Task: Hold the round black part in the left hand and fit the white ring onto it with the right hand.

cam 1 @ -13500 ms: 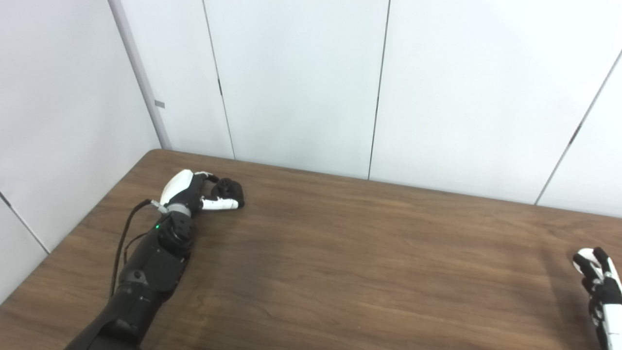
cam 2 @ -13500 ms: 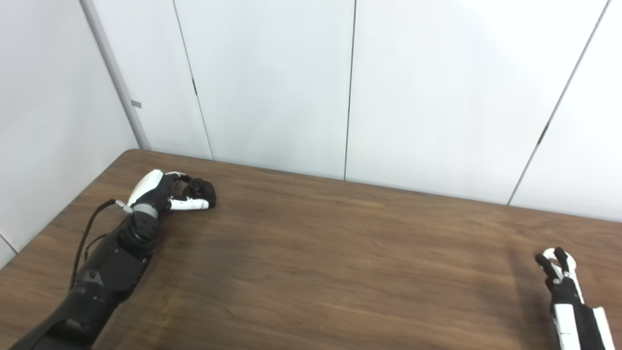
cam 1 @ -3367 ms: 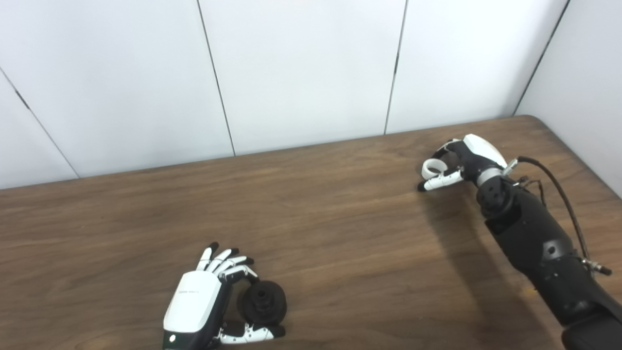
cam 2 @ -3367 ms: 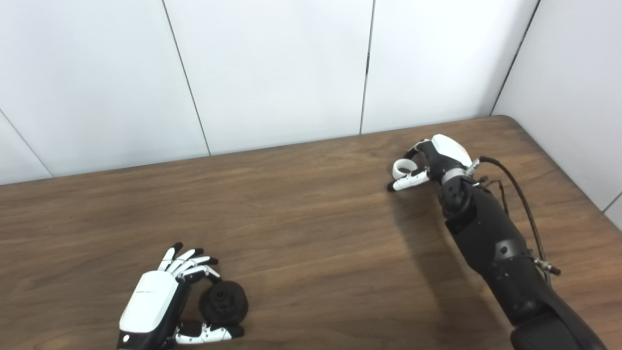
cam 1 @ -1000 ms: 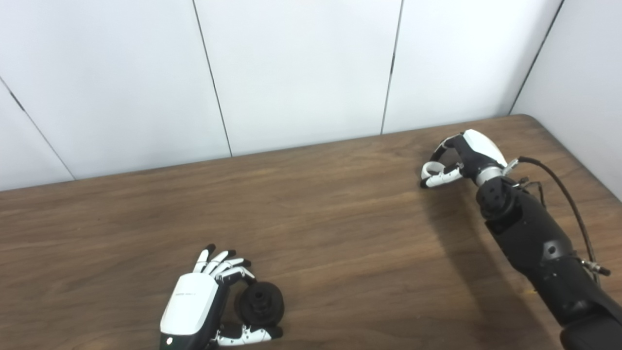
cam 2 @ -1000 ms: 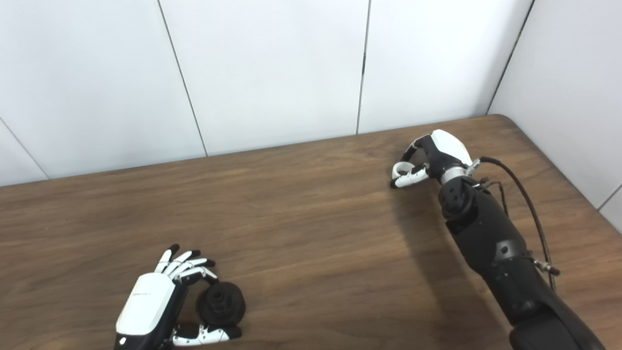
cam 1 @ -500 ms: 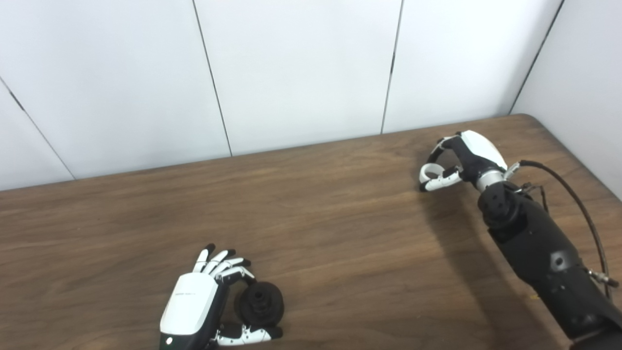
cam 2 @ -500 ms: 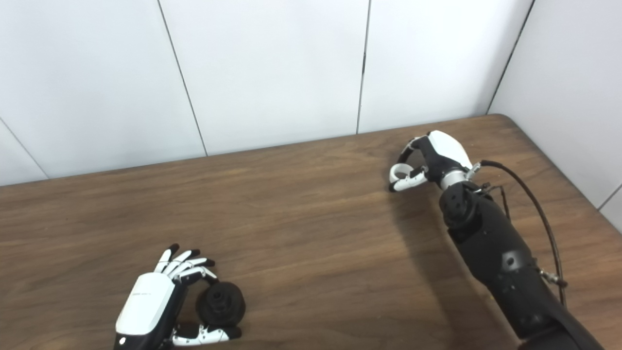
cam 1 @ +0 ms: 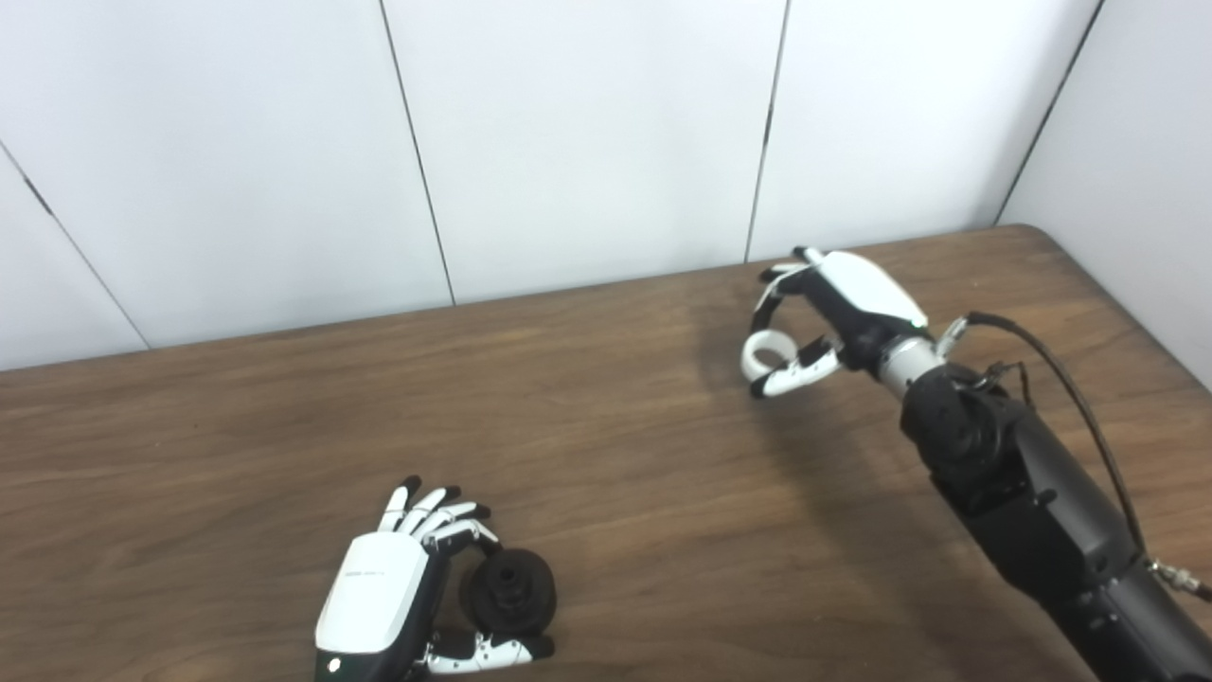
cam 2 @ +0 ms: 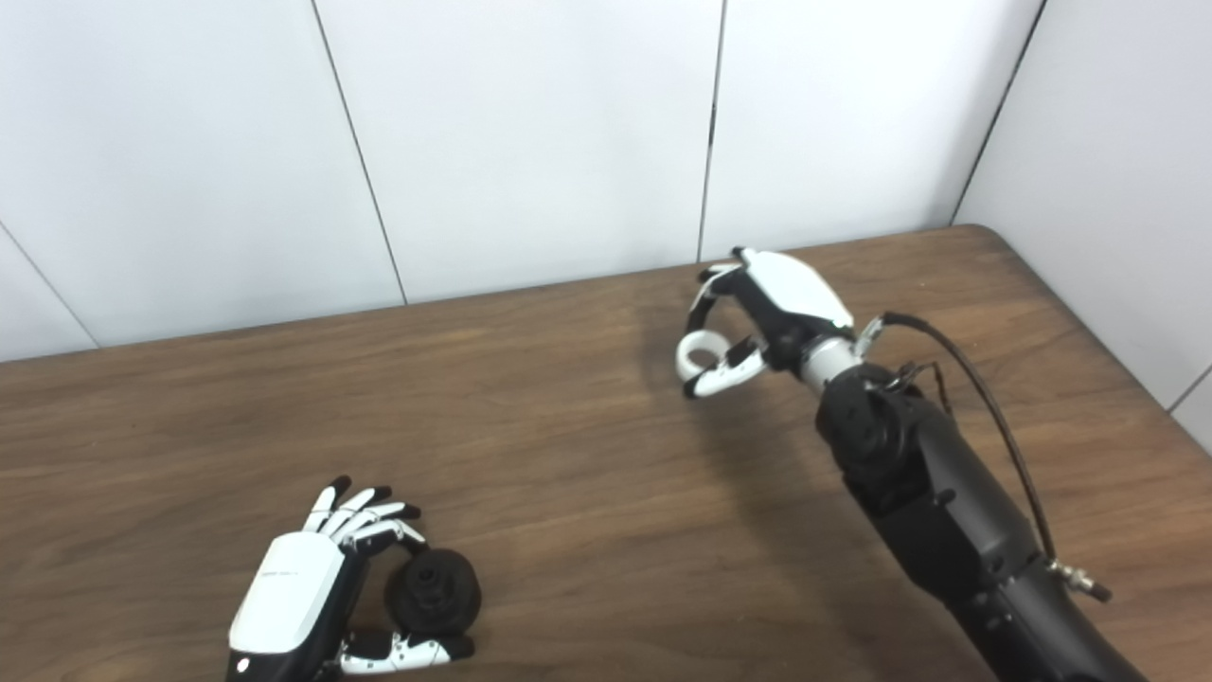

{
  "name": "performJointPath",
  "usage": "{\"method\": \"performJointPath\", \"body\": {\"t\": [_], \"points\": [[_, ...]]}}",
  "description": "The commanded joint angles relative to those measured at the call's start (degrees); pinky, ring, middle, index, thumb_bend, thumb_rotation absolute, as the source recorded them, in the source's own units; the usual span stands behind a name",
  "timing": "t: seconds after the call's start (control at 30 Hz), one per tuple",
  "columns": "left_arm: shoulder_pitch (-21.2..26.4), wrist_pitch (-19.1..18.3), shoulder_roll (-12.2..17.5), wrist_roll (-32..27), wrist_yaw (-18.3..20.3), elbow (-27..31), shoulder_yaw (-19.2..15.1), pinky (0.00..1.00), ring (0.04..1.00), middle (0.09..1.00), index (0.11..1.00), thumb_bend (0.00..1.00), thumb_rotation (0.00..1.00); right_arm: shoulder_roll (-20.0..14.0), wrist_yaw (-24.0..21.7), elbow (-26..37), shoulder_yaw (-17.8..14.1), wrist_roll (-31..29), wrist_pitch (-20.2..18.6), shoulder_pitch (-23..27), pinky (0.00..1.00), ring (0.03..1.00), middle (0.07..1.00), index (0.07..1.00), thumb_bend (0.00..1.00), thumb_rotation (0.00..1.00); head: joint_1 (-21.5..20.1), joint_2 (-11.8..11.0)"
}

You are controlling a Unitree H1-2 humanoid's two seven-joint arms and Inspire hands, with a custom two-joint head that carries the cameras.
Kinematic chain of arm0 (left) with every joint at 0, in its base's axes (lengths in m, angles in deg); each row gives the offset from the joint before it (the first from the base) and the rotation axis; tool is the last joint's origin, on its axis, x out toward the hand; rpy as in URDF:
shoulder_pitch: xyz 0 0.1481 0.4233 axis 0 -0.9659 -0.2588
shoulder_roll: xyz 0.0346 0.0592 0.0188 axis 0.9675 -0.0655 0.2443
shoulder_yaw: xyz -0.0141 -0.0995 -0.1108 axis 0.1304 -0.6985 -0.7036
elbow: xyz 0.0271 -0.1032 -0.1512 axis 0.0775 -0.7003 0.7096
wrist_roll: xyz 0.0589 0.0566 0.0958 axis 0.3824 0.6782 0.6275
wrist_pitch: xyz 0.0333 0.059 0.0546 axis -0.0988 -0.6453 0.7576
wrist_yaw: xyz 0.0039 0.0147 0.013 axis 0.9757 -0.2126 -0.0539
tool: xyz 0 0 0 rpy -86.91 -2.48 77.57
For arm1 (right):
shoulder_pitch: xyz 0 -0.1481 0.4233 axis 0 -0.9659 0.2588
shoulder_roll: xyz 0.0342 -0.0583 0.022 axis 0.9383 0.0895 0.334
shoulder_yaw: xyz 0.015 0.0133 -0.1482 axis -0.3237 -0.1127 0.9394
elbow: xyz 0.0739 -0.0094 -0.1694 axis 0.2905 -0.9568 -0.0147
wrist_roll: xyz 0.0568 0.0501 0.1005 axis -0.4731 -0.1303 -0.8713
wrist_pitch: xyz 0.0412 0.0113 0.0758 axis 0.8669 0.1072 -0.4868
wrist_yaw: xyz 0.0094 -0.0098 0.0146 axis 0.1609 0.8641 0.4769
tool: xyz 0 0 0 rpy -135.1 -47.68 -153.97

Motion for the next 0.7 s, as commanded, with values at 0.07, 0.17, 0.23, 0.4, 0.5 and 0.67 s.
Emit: {"method": "performJointPath", "body": {"t": [0.07,0.17,0.23,0.4,0.5,0.67], "points": [[-2.1,-1.9,-0.2,2.7,2.3,-0.9,1.7,1.0,0.884,0.773,0.482,0.52,0.05,0.3,-3.1,7.4,1.1,1.6,0.4,1.3,1.0,1.0,0.858,0.485,0.52,0.14,1.3,0.2],[-2.0,-2.5,-0.6,3.1,2.2,-1.0,2.1,1.0,0.888,0.776,0.482,0.52,0.05,1.3,-5.8,11.6,2.4,2.4,-0.2,0.7,1.0,1.0,0.858,0.484,0.52,0.14,2.1,0.3],[-1.9,-2.5,-1.0,3.4,1.7,-1.3,2.3,1.0,0.887,0.775,0.482,0.52,0.05,2.1,-7.3,13.7,3.0,3.0,-0.6,0.2,1.0,1.0,0.858,0.484,0.52,0.14,2.9,0.4],[-1.6,-2.8,-1.7,4.0,1.3,-1.8,2.9,1.0,0.89,0.779,0.482,0.52,0.05,5.0,-9.0,17.9,4.6,3.1,1.0,-1.2,1.0,1.0,0.857,0.484,0.52,0.14,4.7,0.8],[-1.5,-4.1,-2.3,4.9,2.2,-1.5,3.4,1.0,0.896,0.783,0.482,0.52,0.05,6.0,-9.9,19.4,5.2,2.9,1.9,-1.8,1.0,1.0,0.855,0.484,0.52,0.14,6.3,1.0],[-1.3,-5.8,-3.4,5.8,3.0,-1.0,4.4,1.0,0.897,0.786,0.483,0.52,0.05,7.1,-12.0,21.6,6.2,2.5,2.5,-2.7,1.0,1.0,0.857,0.484,0.52,0.14,8.7,1.4]]}}
